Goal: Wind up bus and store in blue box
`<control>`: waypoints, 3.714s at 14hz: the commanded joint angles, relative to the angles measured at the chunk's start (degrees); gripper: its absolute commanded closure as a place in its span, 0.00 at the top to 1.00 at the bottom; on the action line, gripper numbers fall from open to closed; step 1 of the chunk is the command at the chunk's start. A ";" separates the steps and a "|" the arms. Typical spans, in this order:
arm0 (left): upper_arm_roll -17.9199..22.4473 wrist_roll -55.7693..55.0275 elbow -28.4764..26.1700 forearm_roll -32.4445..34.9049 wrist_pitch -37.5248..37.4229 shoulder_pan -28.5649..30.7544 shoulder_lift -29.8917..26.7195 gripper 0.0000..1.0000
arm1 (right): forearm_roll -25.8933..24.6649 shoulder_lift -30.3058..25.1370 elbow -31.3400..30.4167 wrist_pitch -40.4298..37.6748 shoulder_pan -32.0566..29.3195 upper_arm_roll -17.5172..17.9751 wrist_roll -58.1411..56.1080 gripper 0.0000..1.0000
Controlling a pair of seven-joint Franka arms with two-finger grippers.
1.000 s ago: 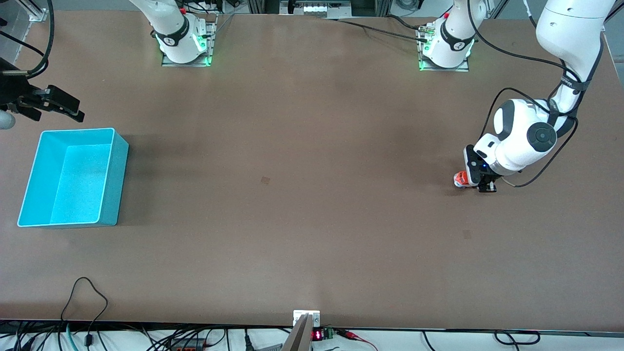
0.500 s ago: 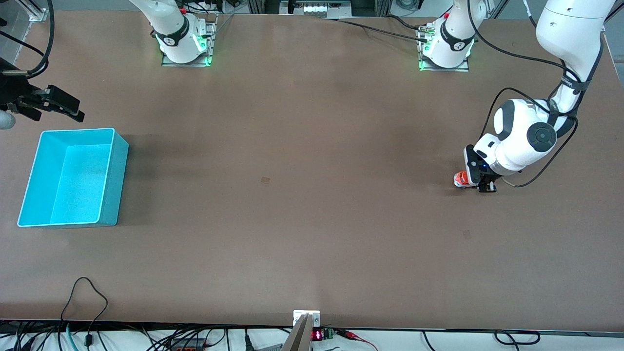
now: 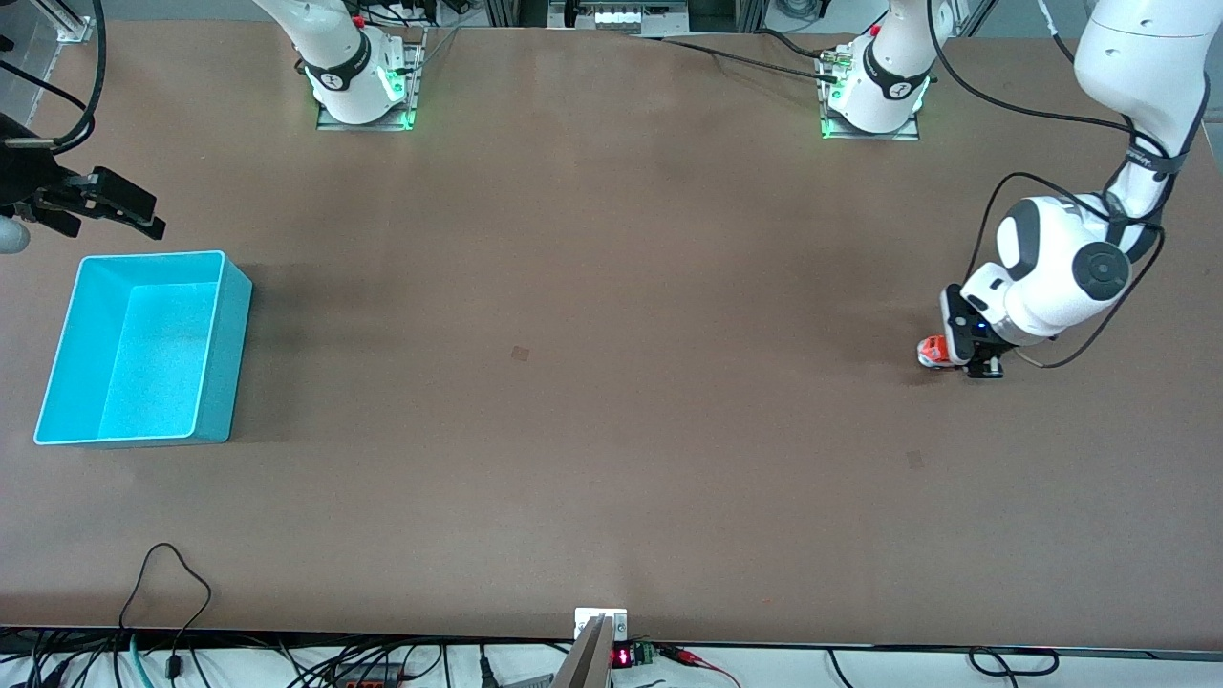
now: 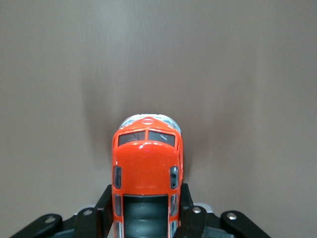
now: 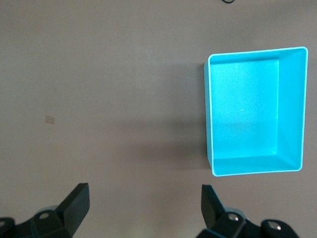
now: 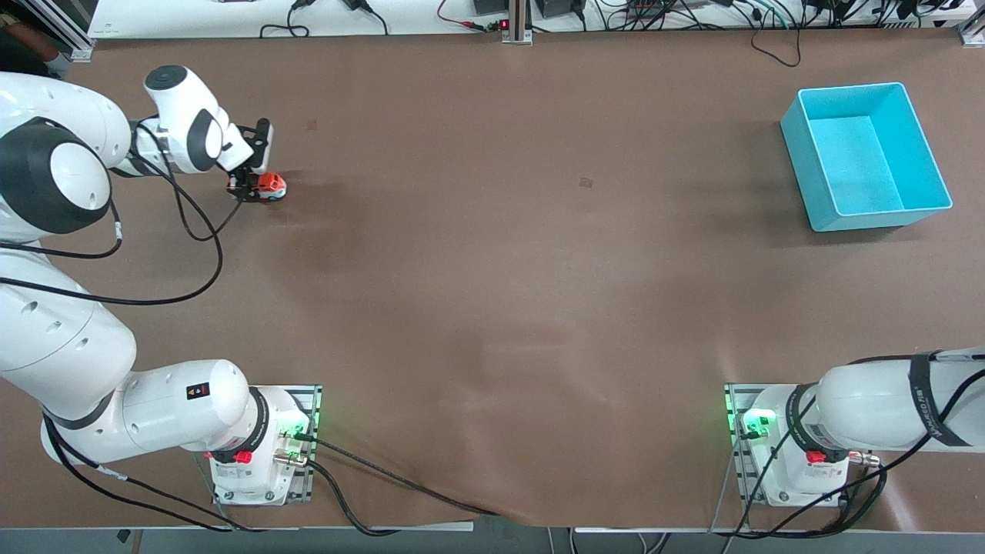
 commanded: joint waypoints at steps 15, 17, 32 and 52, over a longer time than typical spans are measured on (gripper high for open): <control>0.62 11.15 5.94 1.61 -3.57 11.66 5.32 1.00 | 0.09 -0.60 -0.46 -0.21 -0.12 0.14 1.01 1.00; -0.17 11.15 9.61 1.78 -12.34 11.48 2.60 1.00 | 0.09 -0.69 -0.37 -0.21 -0.03 0.14 1.01 1.00; -8.35 -0.61 25.81 0.82 -41.48 4.99 -5.15 1.00 | 0.09 -0.51 -0.37 0.05 -0.03 0.23 1.01 1.00; -3.09 -61.14 39.24 -5.78 -41.40 -6.26 -7.17 1.00 | 0.18 0.45 -0.46 -0.04 -0.03 0.14 0.04 1.00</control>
